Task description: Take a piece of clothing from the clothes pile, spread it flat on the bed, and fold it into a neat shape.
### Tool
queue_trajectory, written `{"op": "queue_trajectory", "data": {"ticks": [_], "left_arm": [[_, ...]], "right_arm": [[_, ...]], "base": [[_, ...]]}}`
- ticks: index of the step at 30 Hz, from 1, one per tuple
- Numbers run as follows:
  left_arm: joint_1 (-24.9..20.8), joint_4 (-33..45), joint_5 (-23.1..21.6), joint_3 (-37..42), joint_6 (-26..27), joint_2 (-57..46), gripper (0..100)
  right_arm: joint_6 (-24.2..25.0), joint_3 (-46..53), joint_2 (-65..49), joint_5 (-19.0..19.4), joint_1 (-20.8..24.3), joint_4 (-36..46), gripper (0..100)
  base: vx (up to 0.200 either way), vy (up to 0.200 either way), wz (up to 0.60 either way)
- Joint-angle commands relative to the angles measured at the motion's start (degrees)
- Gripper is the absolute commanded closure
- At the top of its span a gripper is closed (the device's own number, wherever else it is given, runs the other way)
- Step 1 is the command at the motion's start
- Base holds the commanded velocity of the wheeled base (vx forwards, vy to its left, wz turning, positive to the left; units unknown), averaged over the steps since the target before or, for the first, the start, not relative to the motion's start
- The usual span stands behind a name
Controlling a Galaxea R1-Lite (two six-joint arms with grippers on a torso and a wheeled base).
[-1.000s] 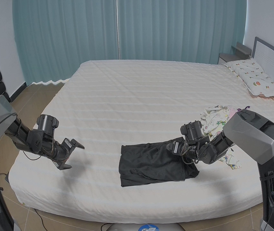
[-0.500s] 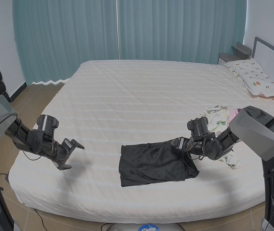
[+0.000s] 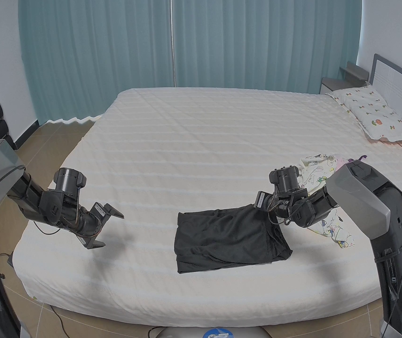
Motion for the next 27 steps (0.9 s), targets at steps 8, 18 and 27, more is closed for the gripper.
{"op": "queue_trajectory", "data": {"ticks": [8,18,27], "left_arm": [[0.09,-0.01,-0.01,-0.01,0.00,0.09,0],[0.00,-0.01,-0.01,-0.01,0.00,0.09,0],[0.09,-0.01,-0.01,-0.01,0.17,0.09,0]], "right_arm": [[4.12,-3.22,2.84,1.40,-3.35,-0.64,100],[4.82,-0.84,0.90,2.98,-4.67,-2.75,0],[5.17,23.24,-14.83,10.89,-3.79,-6.62,0]], "base": [[0.000,0.000,0.00],[0.000,0.000,0.00],[0.000,0.000,0.00]]}}
